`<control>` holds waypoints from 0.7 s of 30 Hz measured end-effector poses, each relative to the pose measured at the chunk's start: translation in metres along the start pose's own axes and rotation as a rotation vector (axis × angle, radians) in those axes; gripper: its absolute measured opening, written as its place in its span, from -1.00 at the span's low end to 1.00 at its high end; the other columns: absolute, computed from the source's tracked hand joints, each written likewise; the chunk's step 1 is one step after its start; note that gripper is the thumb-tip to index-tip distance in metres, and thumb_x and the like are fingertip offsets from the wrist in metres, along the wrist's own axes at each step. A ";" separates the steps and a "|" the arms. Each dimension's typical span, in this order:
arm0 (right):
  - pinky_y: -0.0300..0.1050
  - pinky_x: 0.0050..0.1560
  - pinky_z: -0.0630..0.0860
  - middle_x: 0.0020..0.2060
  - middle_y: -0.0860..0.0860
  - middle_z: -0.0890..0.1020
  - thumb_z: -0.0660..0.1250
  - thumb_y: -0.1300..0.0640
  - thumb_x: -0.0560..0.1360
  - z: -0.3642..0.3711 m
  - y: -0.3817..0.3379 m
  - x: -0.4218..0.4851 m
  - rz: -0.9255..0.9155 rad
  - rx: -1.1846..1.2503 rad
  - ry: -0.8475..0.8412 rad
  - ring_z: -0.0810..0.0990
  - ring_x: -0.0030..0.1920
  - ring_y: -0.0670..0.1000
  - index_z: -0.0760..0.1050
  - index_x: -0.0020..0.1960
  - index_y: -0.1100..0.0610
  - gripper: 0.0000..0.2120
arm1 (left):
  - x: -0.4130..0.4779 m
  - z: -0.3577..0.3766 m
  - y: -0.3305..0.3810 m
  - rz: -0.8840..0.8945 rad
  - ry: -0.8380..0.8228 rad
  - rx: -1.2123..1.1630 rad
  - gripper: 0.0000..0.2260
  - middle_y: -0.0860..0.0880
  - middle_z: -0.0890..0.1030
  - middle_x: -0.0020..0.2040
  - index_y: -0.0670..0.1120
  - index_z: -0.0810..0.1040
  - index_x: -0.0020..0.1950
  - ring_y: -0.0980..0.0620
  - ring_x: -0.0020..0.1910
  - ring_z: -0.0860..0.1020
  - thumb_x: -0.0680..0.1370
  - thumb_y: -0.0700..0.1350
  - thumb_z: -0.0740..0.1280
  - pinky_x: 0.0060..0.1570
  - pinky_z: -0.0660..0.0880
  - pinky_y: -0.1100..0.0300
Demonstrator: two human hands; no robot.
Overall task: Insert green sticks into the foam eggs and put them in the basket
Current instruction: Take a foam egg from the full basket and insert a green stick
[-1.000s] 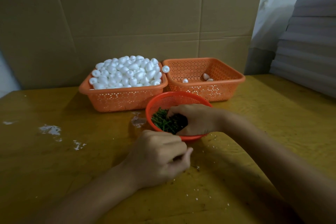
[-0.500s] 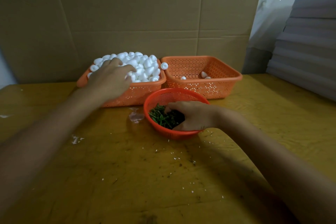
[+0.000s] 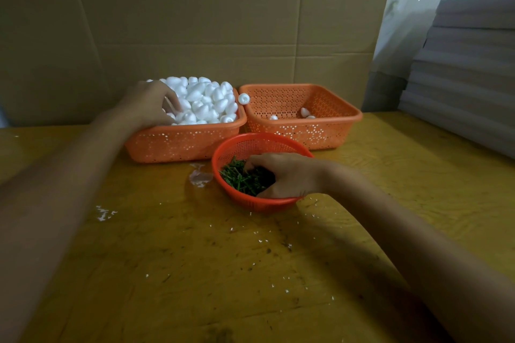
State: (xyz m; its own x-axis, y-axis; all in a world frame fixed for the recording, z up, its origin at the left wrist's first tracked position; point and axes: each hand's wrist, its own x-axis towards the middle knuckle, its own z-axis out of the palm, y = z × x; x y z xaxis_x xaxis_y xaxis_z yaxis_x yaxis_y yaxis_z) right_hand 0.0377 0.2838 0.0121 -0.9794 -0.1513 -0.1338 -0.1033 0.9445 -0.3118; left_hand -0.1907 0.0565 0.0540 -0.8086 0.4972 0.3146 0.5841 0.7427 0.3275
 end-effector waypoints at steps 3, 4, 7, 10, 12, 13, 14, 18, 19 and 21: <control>-0.10 -0.02 0.38 0.14 -0.07 0.49 0.43 -0.04 0.56 -0.001 -0.001 -0.001 -0.002 -0.002 0.005 0.50 0.13 0.01 0.39 0.46 -0.03 -0.49 | 0.000 0.001 -0.002 0.015 0.100 -0.025 -0.70 0.09 0.68 -0.16 0.11 0.67 0.02 -0.04 -0.10 0.65 0.39 -0.18 0.62 0.00 0.52 0.08; -0.10 -0.04 0.38 0.14 -0.07 0.50 0.43 -0.03 0.56 -0.001 -0.001 -0.001 -0.008 -0.005 0.008 0.50 0.12 0.01 0.40 0.45 -0.02 -0.50 | 0.000 0.001 -0.003 0.025 0.138 -0.048 -0.70 0.08 0.68 -0.15 0.12 0.66 0.03 -0.04 -0.11 0.63 0.40 -0.16 0.62 0.01 0.54 0.05; -0.09 -0.02 0.39 0.17 -0.04 0.52 0.44 -0.01 0.56 -0.001 -0.004 -0.003 -0.015 -0.012 0.016 0.51 0.13 0.03 0.40 0.45 0.00 -0.50 | -0.004 0.005 -0.001 0.079 0.267 -0.158 -0.70 0.02 0.69 -0.06 0.09 0.64 0.09 -0.06 -0.06 0.63 0.45 -0.19 0.58 0.02 0.58 0.02; -0.04 0.15 0.50 0.24 -0.02 0.56 0.47 0.05 0.55 -0.008 -0.003 -0.010 -0.052 -0.008 0.039 0.53 0.19 0.02 0.45 0.43 0.03 -0.52 | -0.016 0.005 0.013 0.110 0.408 -0.333 -0.73 0.06 0.67 -0.05 0.08 0.61 0.10 0.13 -0.14 0.64 0.49 -0.21 0.52 -0.11 0.59 0.22; -0.11 0.21 0.51 0.24 -0.09 0.58 0.52 0.02 0.52 -0.016 -0.001 -0.017 -0.077 0.014 0.087 0.54 0.21 -0.06 0.54 0.33 0.00 -0.59 | -0.029 0.005 0.028 0.105 0.457 -0.418 -0.71 0.12 0.66 -0.05 0.10 0.58 0.13 0.23 -0.20 0.62 0.49 -0.18 0.51 -0.16 0.54 0.36; -0.14 0.20 0.50 0.21 -0.14 0.60 0.54 -0.01 0.50 -0.020 0.000 -0.021 -0.085 0.011 0.119 0.54 0.20 -0.10 0.58 0.27 -0.03 -0.63 | -0.035 0.007 0.036 0.087 0.474 -0.476 -0.70 0.11 0.66 -0.04 0.10 0.58 0.15 0.21 -0.20 0.63 0.49 -0.18 0.51 -0.13 0.56 0.31; -0.17 0.20 0.49 0.17 -0.17 0.61 0.55 -0.03 0.49 -0.023 0.001 -0.023 -0.091 -0.005 0.153 0.54 0.18 -0.13 0.61 0.21 -0.05 -0.68 | -0.042 0.010 0.044 0.055 0.488 -0.557 -0.69 0.09 0.68 -0.02 0.07 0.59 0.17 0.17 -0.18 0.65 0.48 -0.19 0.51 -0.10 0.59 0.22; -0.20 0.17 0.47 0.03 -0.24 0.62 0.54 0.04 0.51 -0.029 0.003 -0.028 -0.135 -0.043 0.258 0.56 0.10 -0.17 0.68 0.06 -0.07 -0.87 | -0.070 0.023 0.076 -0.038 0.437 -0.823 -0.75 0.06 0.72 -0.02 -0.01 0.68 0.08 0.10 -0.03 0.71 0.46 -0.27 0.52 -0.01 0.66 0.16; -0.19 0.15 0.49 0.01 -0.23 0.64 0.53 0.06 0.52 -0.028 0.003 -0.028 -0.146 -0.054 0.272 0.58 0.07 -0.17 0.70 0.04 -0.05 -0.89 | -0.077 0.027 0.081 -0.036 0.403 -0.851 -0.76 0.09 0.73 -0.01 -0.01 0.70 0.06 0.13 -0.03 0.71 0.46 -0.27 0.53 -0.01 0.66 0.20; -0.17 0.12 0.53 -0.03 -0.21 0.69 0.53 0.08 0.52 -0.028 0.004 -0.027 -0.162 -0.073 0.310 0.62 0.00 -0.18 0.71 0.01 -0.02 -0.92 | -0.092 0.032 0.088 -0.051 0.331 -0.956 -0.79 0.07 0.75 -0.01 -0.01 0.72 0.03 0.07 -0.05 0.74 0.47 -0.27 0.54 0.02 0.65 0.23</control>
State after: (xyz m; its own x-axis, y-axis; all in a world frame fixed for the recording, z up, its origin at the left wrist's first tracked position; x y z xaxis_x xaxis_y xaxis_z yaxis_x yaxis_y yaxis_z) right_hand 0.0594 0.2997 0.0411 -0.9541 -0.2157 0.2076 -0.2629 0.9356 -0.2358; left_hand -0.0677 0.0901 0.0257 -0.8588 0.2179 0.4636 0.4784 0.0174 0.8780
